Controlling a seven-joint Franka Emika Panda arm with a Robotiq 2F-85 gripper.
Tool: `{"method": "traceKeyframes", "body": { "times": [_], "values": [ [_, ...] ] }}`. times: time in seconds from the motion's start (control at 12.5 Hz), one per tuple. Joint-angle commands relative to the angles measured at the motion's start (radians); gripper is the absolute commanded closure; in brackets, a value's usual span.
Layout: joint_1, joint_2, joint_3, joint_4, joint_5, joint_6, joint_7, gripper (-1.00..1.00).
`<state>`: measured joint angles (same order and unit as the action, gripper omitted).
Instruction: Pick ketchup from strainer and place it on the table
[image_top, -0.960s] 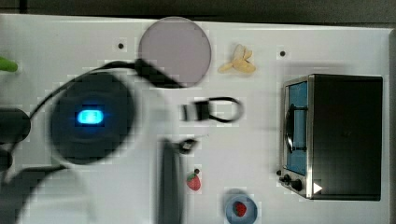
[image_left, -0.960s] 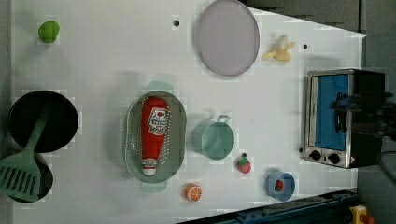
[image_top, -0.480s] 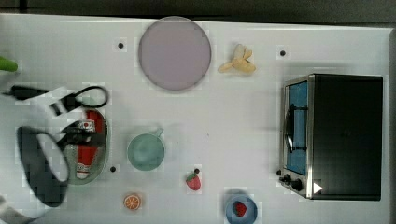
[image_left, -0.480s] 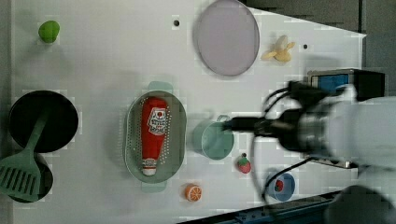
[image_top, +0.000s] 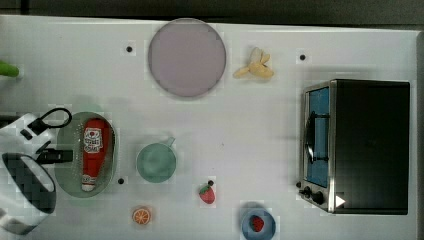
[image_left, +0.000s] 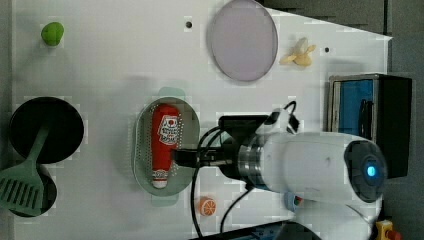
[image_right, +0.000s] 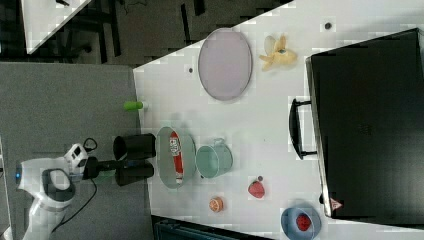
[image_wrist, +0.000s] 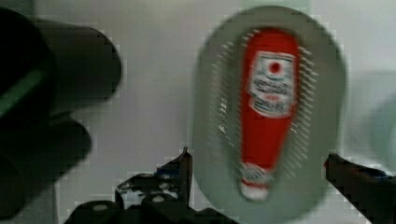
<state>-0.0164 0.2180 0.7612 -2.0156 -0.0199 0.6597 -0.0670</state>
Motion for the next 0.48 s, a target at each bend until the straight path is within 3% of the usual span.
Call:
{"method": "traceKeyframes", "body": {
  "times": [0.08, 0.48],
  "values": [
    [-0.021, 0.048, -0.026, -0.077, -0.064, 0.123, 0.078, -1.00],
    [-0.019, 0.202, -0.033, -0.182, -0.088, 0.408, 0.078, -1.00]
  ]
}}
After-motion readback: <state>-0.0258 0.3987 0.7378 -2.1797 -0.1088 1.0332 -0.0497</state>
